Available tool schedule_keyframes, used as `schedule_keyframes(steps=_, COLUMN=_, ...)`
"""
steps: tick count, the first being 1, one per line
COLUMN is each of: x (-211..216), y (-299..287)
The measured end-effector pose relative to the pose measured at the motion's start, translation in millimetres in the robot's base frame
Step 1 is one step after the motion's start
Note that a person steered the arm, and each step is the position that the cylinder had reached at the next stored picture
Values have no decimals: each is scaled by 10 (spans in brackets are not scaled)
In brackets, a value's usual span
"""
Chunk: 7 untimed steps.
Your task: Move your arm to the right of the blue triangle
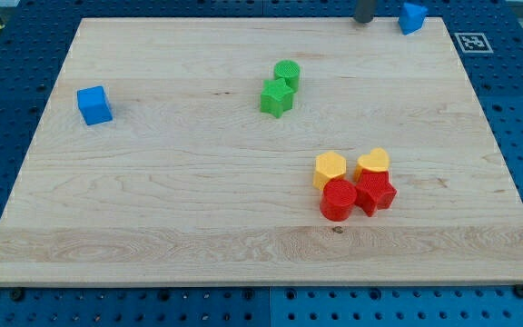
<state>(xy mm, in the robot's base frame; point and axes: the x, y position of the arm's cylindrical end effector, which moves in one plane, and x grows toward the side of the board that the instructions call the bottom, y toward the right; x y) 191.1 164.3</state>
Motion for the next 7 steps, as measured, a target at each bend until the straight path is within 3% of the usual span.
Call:
schedule_keyframes(steps=2, x=5, y=83)
schedule_keyframes(steps=3, x=404, y=-61)
schedule_keyframes(steps=5, x=720, y=-62)
schedule_keyframes(steps=7, x=1600, y=197)
